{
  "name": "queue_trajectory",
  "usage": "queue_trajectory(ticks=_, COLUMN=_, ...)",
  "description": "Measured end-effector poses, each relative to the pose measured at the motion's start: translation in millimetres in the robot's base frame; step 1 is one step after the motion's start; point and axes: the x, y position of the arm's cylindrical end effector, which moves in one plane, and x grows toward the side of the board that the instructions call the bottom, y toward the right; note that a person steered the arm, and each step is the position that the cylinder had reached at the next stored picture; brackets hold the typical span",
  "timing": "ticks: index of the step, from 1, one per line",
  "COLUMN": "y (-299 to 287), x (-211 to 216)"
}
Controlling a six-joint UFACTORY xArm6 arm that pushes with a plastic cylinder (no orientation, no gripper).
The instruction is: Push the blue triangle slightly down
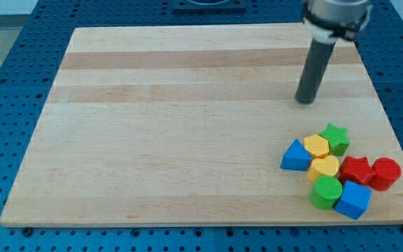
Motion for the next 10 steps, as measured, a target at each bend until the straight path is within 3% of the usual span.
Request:
queue_trajectory(ticks=2, y=-0.6, x=55.8)
queue_trajectory(ticks=5, y=-56.9, x=71.5)
queue_trajectory(ticks=10, y=-56.9, x=151.1)
